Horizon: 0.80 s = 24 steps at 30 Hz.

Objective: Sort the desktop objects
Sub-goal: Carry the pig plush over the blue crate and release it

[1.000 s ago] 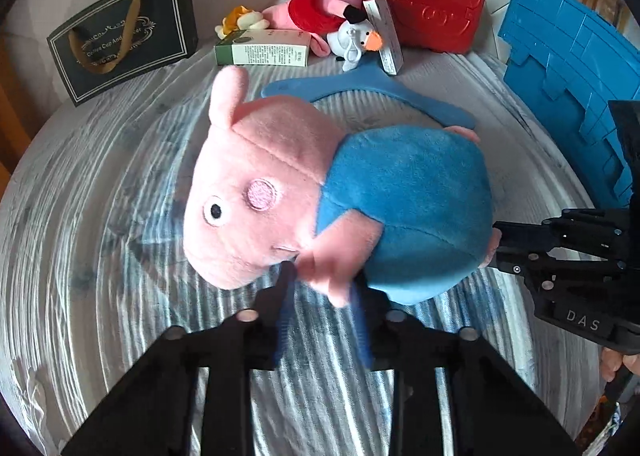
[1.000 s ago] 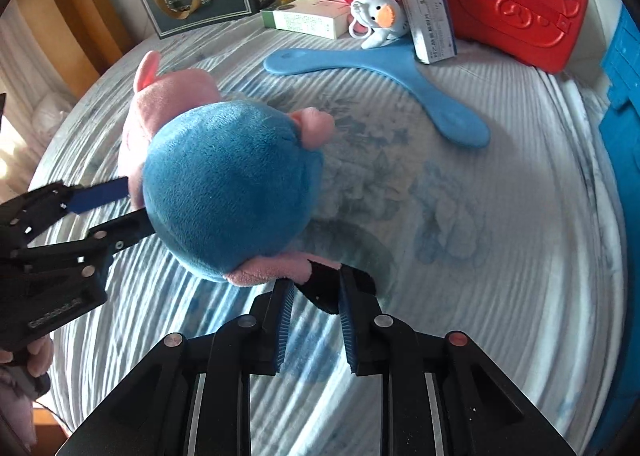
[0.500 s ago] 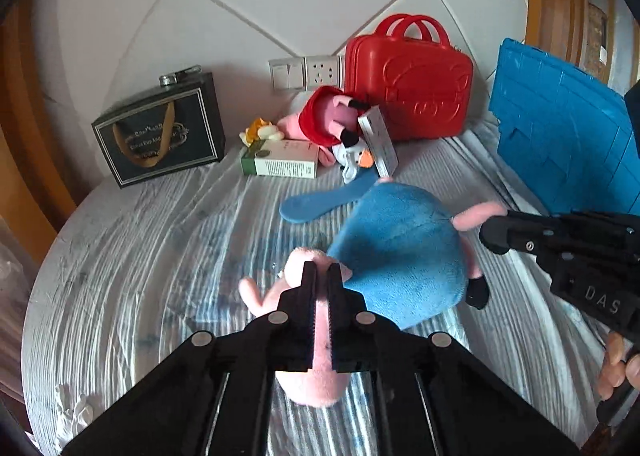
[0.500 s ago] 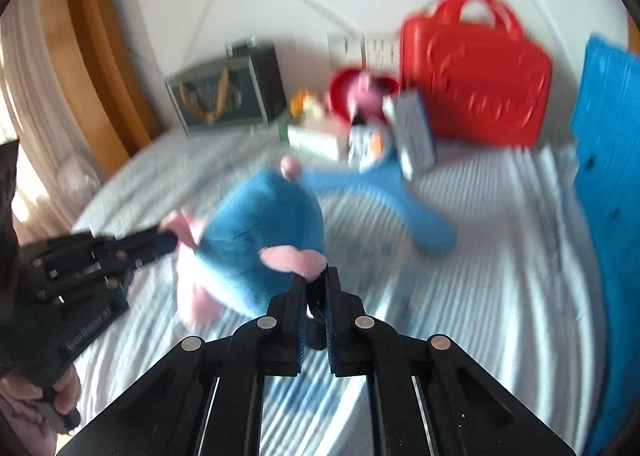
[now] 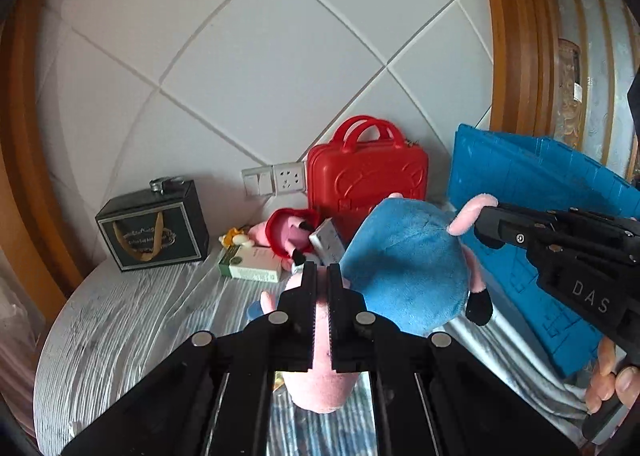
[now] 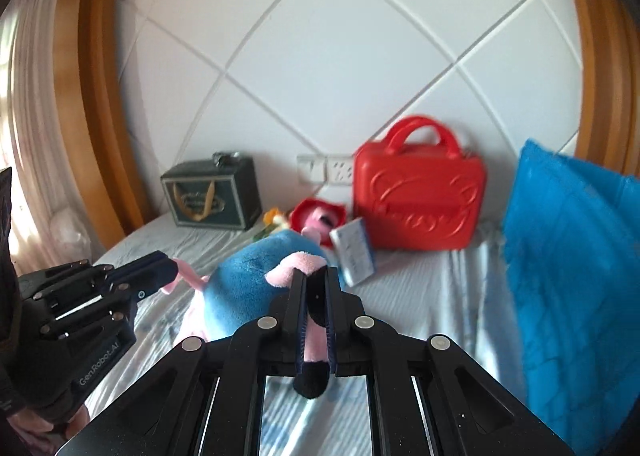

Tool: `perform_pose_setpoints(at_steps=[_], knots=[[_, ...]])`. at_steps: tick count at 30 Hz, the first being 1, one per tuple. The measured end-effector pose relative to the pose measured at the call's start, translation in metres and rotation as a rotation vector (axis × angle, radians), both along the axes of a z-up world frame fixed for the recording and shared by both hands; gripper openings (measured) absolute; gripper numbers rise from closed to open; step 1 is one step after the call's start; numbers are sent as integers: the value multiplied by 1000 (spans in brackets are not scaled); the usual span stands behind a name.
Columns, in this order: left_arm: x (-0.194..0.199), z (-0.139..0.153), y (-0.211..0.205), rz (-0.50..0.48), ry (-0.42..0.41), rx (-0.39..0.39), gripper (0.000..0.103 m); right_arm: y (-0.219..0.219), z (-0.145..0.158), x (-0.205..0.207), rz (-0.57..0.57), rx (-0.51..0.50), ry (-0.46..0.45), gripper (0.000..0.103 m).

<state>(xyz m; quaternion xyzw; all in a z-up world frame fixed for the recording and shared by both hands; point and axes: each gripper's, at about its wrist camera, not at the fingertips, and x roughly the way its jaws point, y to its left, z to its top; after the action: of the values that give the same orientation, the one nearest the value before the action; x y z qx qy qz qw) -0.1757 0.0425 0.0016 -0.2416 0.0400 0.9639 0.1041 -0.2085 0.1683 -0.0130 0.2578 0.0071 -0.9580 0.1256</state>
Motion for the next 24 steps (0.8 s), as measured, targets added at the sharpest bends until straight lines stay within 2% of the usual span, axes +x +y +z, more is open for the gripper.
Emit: perform_pose_setpoints(at_steps=[7,16,20,24], knots=[[16,72,104,-98,121,39,5,78,71,24,-113,31,129,8],[15,161,258,-232,229,92,5,221,174,62,-284,94,283,8],[-6,187,321,-274,212,80,5,285,207,50,-352,151,255,8],[-32,190,379,-297,173,43,5,341,212,32,-409,153,221,8]])
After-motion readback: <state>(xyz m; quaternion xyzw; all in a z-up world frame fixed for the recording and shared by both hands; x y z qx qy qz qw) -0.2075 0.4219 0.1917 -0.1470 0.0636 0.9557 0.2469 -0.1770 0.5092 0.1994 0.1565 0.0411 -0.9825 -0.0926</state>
